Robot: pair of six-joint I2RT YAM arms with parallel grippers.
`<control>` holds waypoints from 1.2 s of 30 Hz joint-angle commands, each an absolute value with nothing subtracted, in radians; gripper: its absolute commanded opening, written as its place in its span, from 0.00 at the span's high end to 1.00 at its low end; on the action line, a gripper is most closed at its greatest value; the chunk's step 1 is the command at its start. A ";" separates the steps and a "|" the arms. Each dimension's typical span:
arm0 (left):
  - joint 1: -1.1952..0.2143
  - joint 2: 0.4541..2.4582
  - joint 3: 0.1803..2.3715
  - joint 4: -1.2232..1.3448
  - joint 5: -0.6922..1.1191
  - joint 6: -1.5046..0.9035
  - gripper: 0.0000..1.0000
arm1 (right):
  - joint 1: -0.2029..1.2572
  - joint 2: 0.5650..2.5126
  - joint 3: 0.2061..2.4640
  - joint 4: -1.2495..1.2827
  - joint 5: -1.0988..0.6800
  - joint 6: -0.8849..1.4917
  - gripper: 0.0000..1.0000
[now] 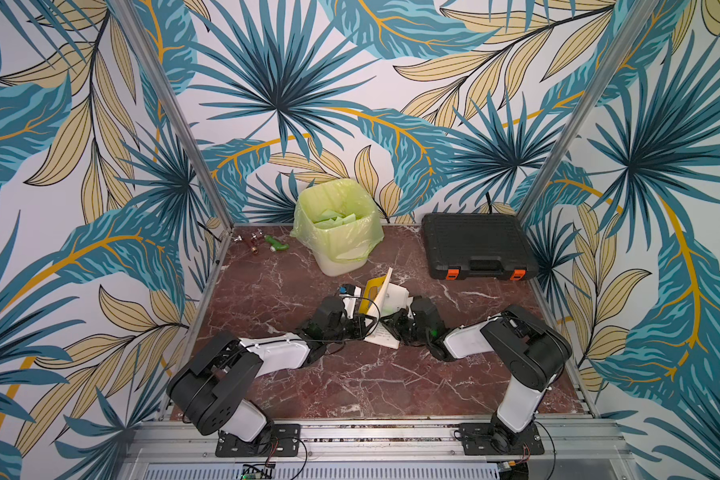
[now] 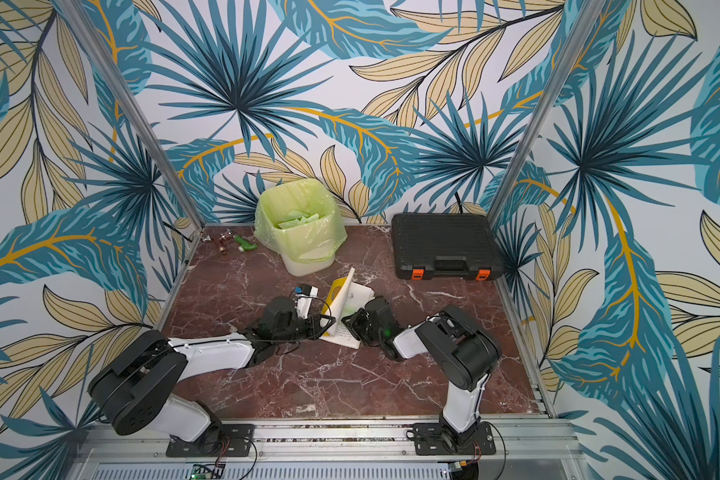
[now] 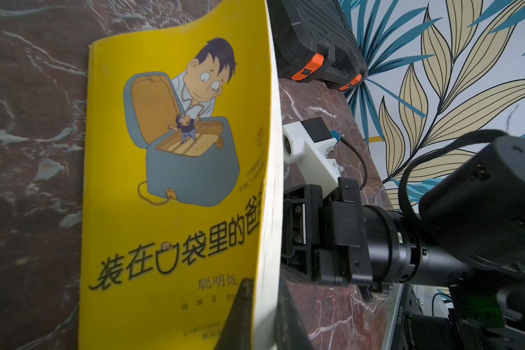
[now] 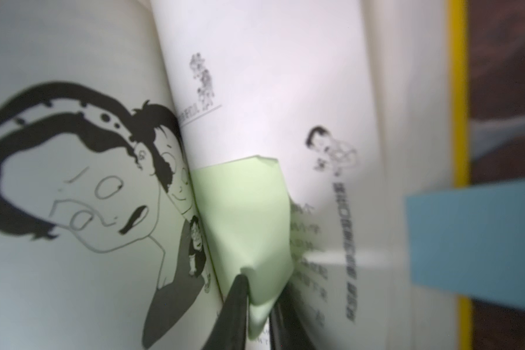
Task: Peel off the used sticky note
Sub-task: Tear off the note from the book, then place the note in the trash bin.
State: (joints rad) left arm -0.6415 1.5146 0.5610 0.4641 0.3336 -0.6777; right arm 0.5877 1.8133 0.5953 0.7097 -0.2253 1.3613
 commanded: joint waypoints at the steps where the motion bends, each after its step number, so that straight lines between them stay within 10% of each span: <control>1: -0.643 1.504 0.543 0.458 0.342 -0.683 1.00 | 0.560 1.835 0.569 0.683 -0.188 1.379 0.94; 18: -0.643 1.497 0.543 0.407 0.317 -0.651 1.00 | 0.342 1.634 0.596 0.576 -0.322 1.279 1.00; 25: -0.643 1.504 0.543 0.414 0.320 -0.652 1.00 | 0.332 1.442 0.904 0.179 -0.309 0.894 1.00; 36: -0.643 1.503 0.536 0.436 0.326 -0.663 1.00 | 0.464 1.728 1.531 -0.065 -0.360 0.627 1.00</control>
